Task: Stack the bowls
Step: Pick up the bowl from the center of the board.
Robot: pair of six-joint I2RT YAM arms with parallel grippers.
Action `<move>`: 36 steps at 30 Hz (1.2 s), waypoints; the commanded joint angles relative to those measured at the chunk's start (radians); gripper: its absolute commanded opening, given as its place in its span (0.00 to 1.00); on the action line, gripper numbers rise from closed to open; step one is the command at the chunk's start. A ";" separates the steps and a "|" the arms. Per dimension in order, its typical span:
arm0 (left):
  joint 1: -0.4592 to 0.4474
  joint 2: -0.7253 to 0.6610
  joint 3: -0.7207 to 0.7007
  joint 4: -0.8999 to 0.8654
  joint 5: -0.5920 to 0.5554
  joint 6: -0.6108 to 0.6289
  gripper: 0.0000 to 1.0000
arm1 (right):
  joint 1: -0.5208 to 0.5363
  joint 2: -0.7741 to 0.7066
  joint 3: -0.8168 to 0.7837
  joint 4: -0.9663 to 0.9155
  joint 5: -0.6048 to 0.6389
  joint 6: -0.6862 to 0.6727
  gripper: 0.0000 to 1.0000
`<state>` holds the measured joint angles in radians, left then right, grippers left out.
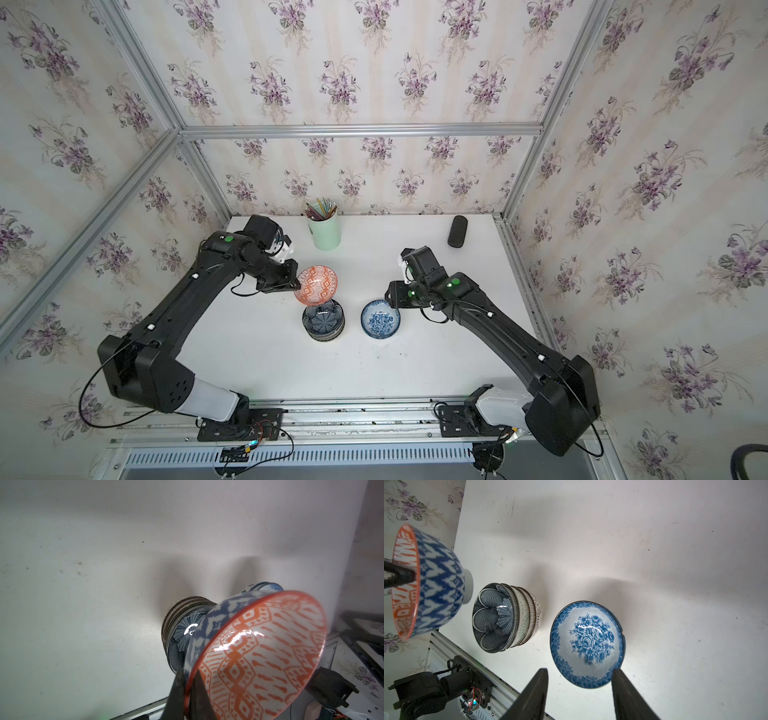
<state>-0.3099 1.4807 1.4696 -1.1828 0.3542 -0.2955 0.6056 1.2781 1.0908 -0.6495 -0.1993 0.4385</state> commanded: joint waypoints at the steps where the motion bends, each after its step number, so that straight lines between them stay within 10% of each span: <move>1: -0.044 -0.055 -0.012 -0.049 0.037 -0.011 0.00 | 0.004 0.001 0.022 -0.041 -0.032 0.006 0.54; 20: -0.383 -0.223 -0.187 -0.006 -0.126 -0.251 0.00 | 0.141 0.006 0.136 -0.104 -0.063 0.052 0.51; 36: -0.453 -0.191 -0.185 0.013 -0.155 -0.289 0.00 | 0.322 0.106 0.202 -0.111 -0.036 0.070 0.39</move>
<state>-0.7616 1.2903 1.2743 -1.1870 0.2054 -0.5770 0.9161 1.3804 1.2873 -0.7593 -0.2501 0.5022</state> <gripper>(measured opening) 0.079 0.389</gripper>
